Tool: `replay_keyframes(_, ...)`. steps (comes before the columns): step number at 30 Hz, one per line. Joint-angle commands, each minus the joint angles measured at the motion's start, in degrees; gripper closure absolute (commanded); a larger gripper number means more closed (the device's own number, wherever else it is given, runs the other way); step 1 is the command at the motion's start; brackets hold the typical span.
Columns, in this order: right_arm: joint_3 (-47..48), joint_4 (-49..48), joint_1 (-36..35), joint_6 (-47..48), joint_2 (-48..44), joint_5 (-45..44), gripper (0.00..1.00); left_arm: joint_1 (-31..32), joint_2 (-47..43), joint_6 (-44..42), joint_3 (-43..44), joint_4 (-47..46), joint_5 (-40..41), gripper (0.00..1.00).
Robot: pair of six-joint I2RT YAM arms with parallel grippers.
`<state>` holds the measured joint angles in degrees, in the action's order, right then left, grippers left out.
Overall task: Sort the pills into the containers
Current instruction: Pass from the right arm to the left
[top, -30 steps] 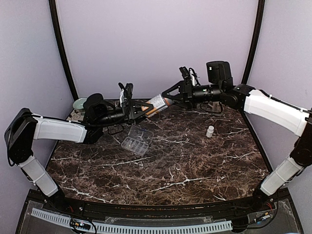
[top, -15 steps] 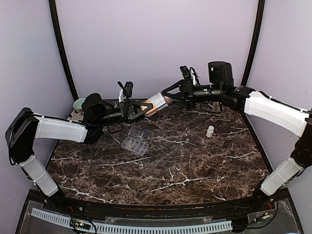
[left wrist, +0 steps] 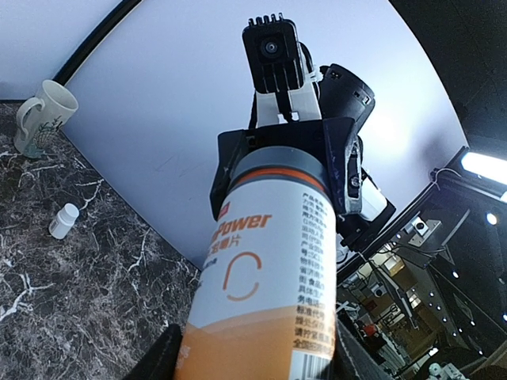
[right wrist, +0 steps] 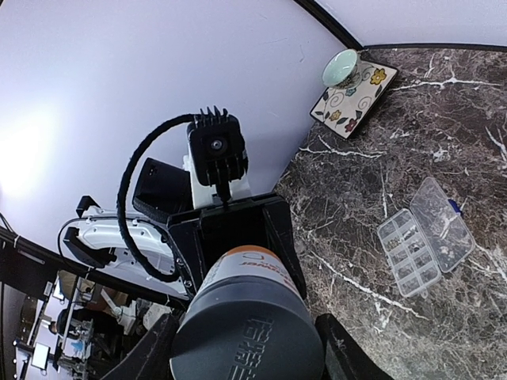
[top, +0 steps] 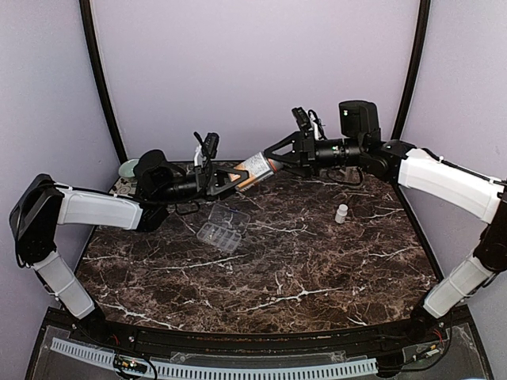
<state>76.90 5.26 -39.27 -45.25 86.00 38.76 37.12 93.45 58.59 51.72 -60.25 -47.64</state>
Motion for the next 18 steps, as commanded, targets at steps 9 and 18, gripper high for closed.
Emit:
replay_keyframes(9,0.23,10.05,-0.64,20.95,-2.94,-0.4,0.8,-0.95,-2.92,2.11,3.22,2.97,-4.86,0.86)
replay_keyframes(18,-3.17,13.52,-1.91,33.86,-6.48,-6.53,0.8,-1.53,-1.3,7.42,6.02,1.76,-10.02,0.86)
